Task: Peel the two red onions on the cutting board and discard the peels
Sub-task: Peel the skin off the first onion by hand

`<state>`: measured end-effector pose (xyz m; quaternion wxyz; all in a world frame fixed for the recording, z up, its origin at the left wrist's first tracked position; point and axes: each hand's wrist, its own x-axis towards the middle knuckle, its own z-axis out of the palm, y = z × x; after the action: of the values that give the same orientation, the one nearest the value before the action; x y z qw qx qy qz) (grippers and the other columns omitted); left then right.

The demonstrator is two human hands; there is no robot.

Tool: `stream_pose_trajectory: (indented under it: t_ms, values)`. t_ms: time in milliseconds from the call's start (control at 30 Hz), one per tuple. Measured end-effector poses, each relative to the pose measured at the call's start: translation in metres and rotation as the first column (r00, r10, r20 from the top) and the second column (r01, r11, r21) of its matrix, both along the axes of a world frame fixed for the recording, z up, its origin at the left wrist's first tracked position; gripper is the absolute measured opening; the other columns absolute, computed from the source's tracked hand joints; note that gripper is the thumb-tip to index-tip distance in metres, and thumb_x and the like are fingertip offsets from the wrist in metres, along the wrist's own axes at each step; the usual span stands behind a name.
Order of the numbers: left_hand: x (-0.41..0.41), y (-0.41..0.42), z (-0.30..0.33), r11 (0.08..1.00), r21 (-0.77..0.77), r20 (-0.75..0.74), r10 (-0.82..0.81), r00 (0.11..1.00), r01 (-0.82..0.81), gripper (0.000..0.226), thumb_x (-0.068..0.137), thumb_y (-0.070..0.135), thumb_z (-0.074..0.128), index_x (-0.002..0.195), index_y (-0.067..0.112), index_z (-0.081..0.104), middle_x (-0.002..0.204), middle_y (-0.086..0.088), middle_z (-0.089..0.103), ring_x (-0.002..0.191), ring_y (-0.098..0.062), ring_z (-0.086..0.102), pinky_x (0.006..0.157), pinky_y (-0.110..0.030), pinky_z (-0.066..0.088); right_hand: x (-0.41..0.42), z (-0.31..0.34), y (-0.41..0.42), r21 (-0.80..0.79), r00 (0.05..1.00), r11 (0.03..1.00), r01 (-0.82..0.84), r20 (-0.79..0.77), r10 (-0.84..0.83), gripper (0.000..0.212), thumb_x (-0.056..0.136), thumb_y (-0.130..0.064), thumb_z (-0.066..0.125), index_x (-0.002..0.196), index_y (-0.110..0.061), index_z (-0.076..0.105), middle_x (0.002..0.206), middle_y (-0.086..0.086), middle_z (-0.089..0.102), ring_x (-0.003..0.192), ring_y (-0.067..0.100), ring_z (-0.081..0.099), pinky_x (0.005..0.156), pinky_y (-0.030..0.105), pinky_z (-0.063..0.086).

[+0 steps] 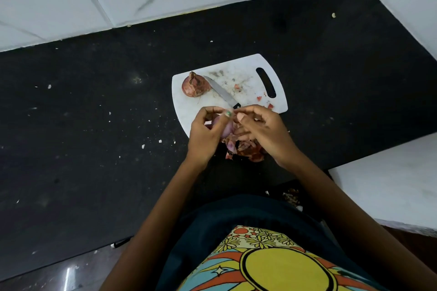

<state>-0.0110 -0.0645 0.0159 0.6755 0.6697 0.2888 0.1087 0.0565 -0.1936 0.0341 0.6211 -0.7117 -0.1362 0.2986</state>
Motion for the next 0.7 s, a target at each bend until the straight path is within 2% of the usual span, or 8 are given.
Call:
stream_pose_trajectory:
  t_ms: [67,167,233,367,433,567,700]
  values:
    - [-0.004,0.001,-0.003,0.974,0.22,0.045,-0.06,0.997,0.049,0.032,0.079,0.027,0.077,0.105,0.022,0.058,0.097,0.002,0.061,0.082,0.001,0.06,0.069,-0.017,0.05,0.0,0.002,0.0,0.023,0.995,1.0,0.004,-0.103,-0.002,0.023,0.097,-0.014,0.051,0.114,-0.001,0.06,0.103,0.016,0.068,0.084,0.025,0.072,0.072,0.032,0.06]
    - [-0.007,0.005,-0.002,0.904,0.419,0.09,-0.137,0.986,0.087,0.055,0.067,0.03,0.086,0.112,0.03,0.054,0.105,0.005,0.053,0.094,0.001,0.053,0.075,-0.012,0.048,0.001,0.003,-0.001,0.092,0.953,0.995,0.031,-0.303,-0.002,0.031,0.097,-0.02,0.051,0.117,0.003,0.059,0.112,0.021,0.065,0.094,0.029,0.069,0.075,0.033,0.059]
    - [-0.007,0.005,-0.001,0.869,0.483,0.122,-0.187,0.975,0.106,0.065,0.063,0.029,0.089,0.116,0.031,0.051,0.109,0.003,0.049,0.096,0.002,0.049,0.075,-0.007,0.044,0.002,0.003,-0.002,0.096,0.935,0.995,0.021,-0.356,0.015,0.034,0.095,-0.022,0.054,0.118,0.002,0.059,0.116,0.024,0.064,0.096,0.029,0.068,0.074,0.031,0.058]
    - [-0.009,0.0,0.001,0.832,0.547,0.186,-0.226,0.956,0.09,0.073,0.061,0.019,0.091,0.121,0.028,0.049,0.114,0.0,0.043,0.099,0.008,0.044,0.079,-0.002,0.039,0.002,0.001,-0.001,0.1,0.913,0.994,0.038,-0.408,0.006,0.031,0.092,-0.011,0.058,0.12,0.001,0.06,0.117,0.022,0.064,0.103,0.029,0.066,0.077,0.034,0.059]
    - [-0.009,0.0,0.001,0.84,0.537,0.208,-0.22,0.953,0.077,0.075,0.061,0.019,0.091,0.122,0.028,0.048,0.117,-0.001,0.044,0.101,0.004,0.046,0.078,-0.004,0.041,0.001,0.0,0.0,0.136,0.906,0.987,0.091,-0.423,-0.025,0.031,0.09,-0.006,0.059,0.119,0.002,0.06,0.118,0.02,0.064,0.108,0.029,0.064,0.081,0.035,0.058]
    - [-0.012,0.001,-0.005,0.886,0.45,0.162,-0.199,0.967,0.107,0.075,0.065,0.027,0.088,0.126,0.03,0.045,0.12,0.0,0.049,0.101,-0.007,0.056,0.076,-0.013,0.048,0.0,0.0,-0.002,0.234,0.913,0.953,0.193,-0.398,-0.087,0.031,0.082,0.005,0.063,0.112,-0.004,0.063,0.107,0.012,0.069,0.101,0.026,0.067,0.084,0.037,0.057]
    - [-0.014,0.0,-0.014,0.986,0.085,0.126,-0.153,0.98,0.143,0.048,0.083,0.032,0.069,0.125,0.017,0.051,0.102,0.001,0.066,0.085,-0.009,0.068,0.074,-0.027,0.057,0.0,0.002,-0.003,0.264,0.935,0.944,0.2,-0.34,-0.104,0.038,0.078,0.014,0.062,0.11,-0.006,0.062,0.097,-0.001,0.071,0.096,0.019,0.067,0.088,0.038,0.056]
